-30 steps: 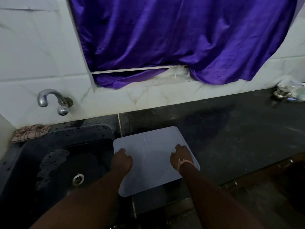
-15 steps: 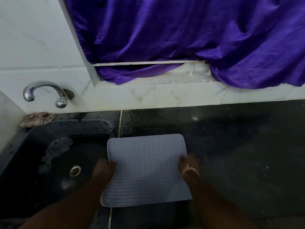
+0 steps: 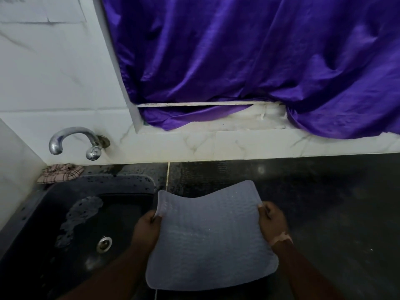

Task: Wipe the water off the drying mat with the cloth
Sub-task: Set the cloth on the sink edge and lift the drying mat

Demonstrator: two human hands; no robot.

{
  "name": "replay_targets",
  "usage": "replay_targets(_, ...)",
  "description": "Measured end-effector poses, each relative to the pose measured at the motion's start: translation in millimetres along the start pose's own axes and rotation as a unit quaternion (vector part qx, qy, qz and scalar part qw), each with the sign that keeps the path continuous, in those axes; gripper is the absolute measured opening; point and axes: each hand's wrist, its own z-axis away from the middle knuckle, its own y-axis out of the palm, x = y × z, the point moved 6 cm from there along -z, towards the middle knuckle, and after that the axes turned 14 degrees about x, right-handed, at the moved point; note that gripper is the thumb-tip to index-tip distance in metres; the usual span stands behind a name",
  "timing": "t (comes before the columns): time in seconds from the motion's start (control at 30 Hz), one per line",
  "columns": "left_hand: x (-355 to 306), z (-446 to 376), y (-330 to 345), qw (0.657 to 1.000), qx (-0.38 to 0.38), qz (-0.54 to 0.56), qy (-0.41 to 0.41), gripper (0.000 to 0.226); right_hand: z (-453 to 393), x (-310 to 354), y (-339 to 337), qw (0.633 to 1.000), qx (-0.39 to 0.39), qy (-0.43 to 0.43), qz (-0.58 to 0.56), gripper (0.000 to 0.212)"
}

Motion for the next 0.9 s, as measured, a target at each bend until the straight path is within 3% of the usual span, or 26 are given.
replay_targets(0.17, -36.5, -25.2, 9.1, 0.998, 0.007, 0.042, 0.039, 0.023, -31.3, -0.3, -52.4, 0.999, -0.033, 0.011, -0.035, 0.024)
replay_targets(0.33, -81.0, -64.8, 29.2, 0.998, 0.011, -0.007, 0.065, 0.031, -79.5, -0.8, -77.0, 0.998, -0.050, 0.023, -0.045, 0.024)
replay_targets(0.67, -104.4, -151.3, 55.1, 0.999, -0.004, -0.043, 0.017, 0.036, -170.4, -22.4, -95.1, 0.997, -0.043, 0.040, -0.056, 0.029)
replay_targets(0.9, -95.4, -187.1, 64.0, 1.000, -0.002, -0.011, -0.009, 0.029, -210.6, -40.9, -83.4, 0.998, -0.004, 0.043, -0.049, 0.019)
